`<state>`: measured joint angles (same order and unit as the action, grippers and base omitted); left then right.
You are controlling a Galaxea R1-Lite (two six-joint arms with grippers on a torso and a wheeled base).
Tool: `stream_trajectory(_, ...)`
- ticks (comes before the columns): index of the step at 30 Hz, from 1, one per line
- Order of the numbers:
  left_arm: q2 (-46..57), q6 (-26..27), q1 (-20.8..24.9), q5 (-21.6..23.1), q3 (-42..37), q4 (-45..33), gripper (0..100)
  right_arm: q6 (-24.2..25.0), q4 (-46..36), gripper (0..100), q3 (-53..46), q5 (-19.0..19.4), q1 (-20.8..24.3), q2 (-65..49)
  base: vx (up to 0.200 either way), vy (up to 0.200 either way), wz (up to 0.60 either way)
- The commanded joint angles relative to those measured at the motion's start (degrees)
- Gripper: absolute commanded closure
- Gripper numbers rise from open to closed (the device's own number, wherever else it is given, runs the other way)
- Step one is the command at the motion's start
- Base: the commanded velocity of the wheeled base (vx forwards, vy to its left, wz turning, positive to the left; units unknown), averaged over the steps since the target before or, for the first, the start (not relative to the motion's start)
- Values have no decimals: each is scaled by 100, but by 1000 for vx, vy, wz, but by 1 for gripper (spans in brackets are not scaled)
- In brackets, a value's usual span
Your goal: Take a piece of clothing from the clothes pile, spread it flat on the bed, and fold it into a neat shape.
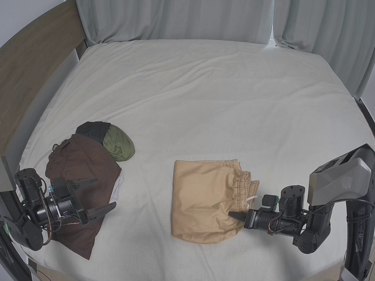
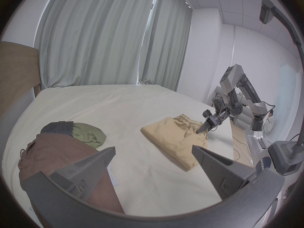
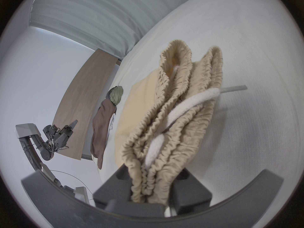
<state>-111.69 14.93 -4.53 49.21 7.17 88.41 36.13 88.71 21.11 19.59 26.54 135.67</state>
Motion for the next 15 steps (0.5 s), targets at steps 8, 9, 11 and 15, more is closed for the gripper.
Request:
stream_trajectory(8,86,1,-12,1,4,1,0,-10,-12,100,-72,10,466,-867,0,0,0)
stream_trajectory(9,86,1,-12,1,-5,1,0,-10,-12,100,-72,19,501,-946,0,0,0)
stream_trajectory(11,86,1,-12,1,-5,1,0,-19,-21,100,-72,27,554,-1069,0,0,0)
stream_trajectory(15,86,1,5,1,-14,-8,0,-45,-29,100,-81,54,554,-1218,0,0,0)
